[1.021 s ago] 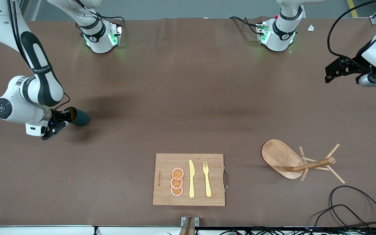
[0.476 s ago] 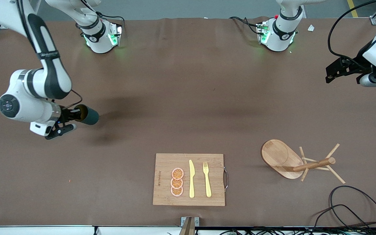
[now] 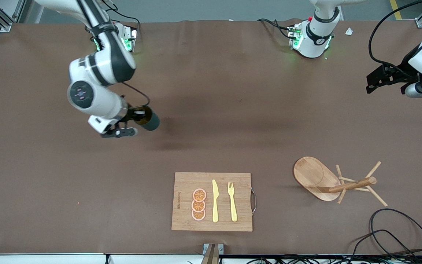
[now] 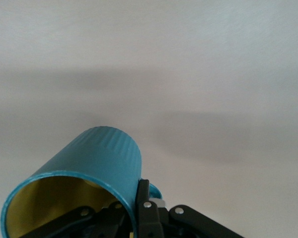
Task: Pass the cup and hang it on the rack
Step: 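Lift the teal mug with the right gripper while the left gripper approaches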
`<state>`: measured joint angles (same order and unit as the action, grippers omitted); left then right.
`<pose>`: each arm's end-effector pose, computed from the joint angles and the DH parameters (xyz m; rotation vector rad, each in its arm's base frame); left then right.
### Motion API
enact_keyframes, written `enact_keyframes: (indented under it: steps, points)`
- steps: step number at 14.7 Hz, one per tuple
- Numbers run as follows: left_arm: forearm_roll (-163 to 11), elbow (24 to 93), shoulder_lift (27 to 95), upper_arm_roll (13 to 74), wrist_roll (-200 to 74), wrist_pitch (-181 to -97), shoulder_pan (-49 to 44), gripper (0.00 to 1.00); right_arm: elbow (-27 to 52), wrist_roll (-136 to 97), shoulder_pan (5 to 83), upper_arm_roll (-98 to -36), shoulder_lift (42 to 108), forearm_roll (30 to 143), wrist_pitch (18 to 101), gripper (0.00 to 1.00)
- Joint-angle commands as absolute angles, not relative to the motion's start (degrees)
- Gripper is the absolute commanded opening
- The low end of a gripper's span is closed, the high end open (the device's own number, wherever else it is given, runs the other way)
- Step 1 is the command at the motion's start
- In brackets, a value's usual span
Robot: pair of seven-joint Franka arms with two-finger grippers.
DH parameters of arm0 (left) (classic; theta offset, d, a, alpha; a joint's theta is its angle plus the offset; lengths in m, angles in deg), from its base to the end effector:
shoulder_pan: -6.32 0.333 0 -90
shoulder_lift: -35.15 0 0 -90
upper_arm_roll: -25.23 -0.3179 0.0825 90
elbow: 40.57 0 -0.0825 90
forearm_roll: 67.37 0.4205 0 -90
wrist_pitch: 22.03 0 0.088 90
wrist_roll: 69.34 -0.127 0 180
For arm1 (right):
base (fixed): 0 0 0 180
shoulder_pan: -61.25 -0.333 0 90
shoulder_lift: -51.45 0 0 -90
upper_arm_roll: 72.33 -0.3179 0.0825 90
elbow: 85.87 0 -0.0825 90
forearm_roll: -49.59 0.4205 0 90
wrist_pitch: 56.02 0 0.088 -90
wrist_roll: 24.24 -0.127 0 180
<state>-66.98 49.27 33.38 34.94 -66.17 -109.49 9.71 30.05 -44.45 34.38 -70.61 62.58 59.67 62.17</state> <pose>0.5733 -0.0641 0.6217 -3.1275 0.0854 0.0157 0.5339 0.2644 0.3033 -3.0547 0.0136 0.3018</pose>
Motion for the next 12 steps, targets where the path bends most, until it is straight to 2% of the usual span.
enact_keyframes:
  steps: [1,4,12]
  points:
    - [-66.6,48.1,33.7,35.3,-67.1,-109.1,10.1,1.00,30.7,-55.7,28.3,-69.7,62.4,60.9,66.3,0.00]
    - [-66.6,48.1,33.7,35.3,-67.1,-109.1,9.9,1.00,28.6,-66.1,22.5,-69.6,65.7,60.8,69.5,0.00]
    - [-66.8,48.2,34.7,35.8,-65.9,-110.1,9.2,1.00,12.8,-81.0,13.7,-69.5,81.6,60.2,70.2,0.00]
